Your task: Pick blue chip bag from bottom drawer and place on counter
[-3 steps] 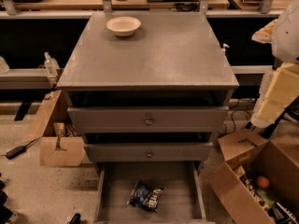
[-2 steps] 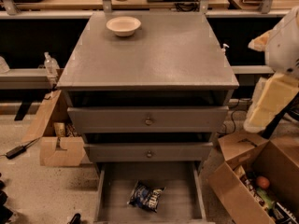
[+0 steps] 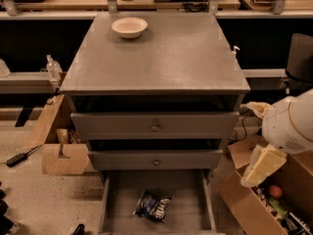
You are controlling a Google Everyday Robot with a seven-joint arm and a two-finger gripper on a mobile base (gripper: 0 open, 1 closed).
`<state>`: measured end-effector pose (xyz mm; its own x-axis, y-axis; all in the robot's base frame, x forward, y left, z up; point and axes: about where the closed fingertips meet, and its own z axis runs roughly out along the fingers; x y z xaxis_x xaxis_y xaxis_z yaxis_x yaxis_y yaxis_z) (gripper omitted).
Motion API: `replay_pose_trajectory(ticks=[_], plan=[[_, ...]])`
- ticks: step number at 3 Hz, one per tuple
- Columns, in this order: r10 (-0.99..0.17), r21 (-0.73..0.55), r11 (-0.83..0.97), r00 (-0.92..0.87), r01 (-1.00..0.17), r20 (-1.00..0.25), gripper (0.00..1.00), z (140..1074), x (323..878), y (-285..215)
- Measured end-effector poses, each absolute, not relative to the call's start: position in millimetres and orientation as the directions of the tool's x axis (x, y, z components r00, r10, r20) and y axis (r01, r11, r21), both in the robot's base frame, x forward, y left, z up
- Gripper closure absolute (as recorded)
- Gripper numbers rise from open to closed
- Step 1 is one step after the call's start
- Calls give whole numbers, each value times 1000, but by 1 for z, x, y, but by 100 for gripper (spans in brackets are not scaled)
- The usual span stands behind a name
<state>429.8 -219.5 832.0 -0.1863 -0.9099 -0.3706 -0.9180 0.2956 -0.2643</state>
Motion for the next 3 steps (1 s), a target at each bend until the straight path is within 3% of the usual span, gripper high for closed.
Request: replay_pose_trajectory(ticks=[1, 3], plan=[[-873, -294, 337, -180, -895, -454, 0, 788, 445, -219], [-866, -355, 356, -163, -864, -472, 0, 789, 466, -218]])
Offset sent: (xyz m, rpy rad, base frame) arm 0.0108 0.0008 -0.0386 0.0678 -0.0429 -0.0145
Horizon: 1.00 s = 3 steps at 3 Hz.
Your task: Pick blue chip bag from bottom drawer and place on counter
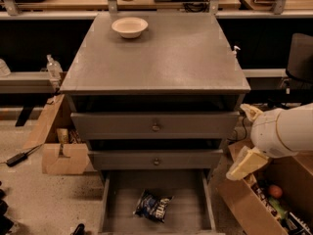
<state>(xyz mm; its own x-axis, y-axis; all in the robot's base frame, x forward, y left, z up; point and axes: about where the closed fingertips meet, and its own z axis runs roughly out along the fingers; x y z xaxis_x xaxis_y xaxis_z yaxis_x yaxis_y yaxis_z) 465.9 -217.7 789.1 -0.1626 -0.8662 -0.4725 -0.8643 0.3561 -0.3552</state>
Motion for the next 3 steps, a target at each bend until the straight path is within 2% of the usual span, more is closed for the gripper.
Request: replay_pose_trajectory(ticks=[2, 3], plan=[[-744, -269, 425, -164, -864, -648, 0, 664, 495, -204], [-680, -326, 473, -104, -818, -726, 0, 619, 513, -211]])
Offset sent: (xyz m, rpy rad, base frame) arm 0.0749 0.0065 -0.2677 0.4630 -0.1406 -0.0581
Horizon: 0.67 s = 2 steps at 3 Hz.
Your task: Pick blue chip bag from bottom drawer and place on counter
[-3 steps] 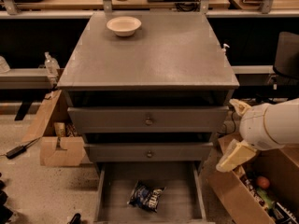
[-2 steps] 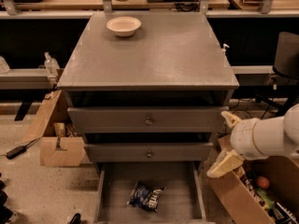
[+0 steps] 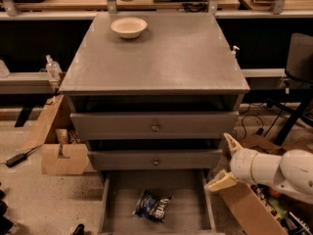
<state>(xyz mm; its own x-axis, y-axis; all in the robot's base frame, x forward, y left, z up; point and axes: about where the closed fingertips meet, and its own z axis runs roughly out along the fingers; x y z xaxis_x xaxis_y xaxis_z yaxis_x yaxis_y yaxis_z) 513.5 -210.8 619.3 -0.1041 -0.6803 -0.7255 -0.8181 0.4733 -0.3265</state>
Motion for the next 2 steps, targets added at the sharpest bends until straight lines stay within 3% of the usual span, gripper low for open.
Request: replay_pose_trajectory(ticks=[1, 2], plan=[[-606, -288, 517, -107, -806, -788, 0, 537, 494, -226], [-606, -288, 517, -107, -806, -788, 0, 538, 494, -226]])
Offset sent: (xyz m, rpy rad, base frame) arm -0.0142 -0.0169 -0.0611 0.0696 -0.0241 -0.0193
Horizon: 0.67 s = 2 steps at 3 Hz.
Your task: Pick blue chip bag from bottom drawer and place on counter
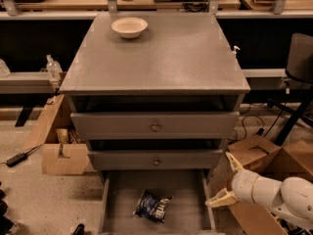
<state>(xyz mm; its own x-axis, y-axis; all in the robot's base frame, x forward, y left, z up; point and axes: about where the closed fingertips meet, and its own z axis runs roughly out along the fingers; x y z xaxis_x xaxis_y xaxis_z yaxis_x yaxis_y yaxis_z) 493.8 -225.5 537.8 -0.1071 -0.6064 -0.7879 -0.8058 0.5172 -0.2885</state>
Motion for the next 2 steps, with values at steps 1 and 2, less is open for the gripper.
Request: replay_pose_trajectory(ticks=[1, 2], plan=[[-617, -252, 504, -140, -826, -774, 0, 507, 493, -208], [-630, -188, 489, -196, -852, -752, 0, 434, 490, -176]])
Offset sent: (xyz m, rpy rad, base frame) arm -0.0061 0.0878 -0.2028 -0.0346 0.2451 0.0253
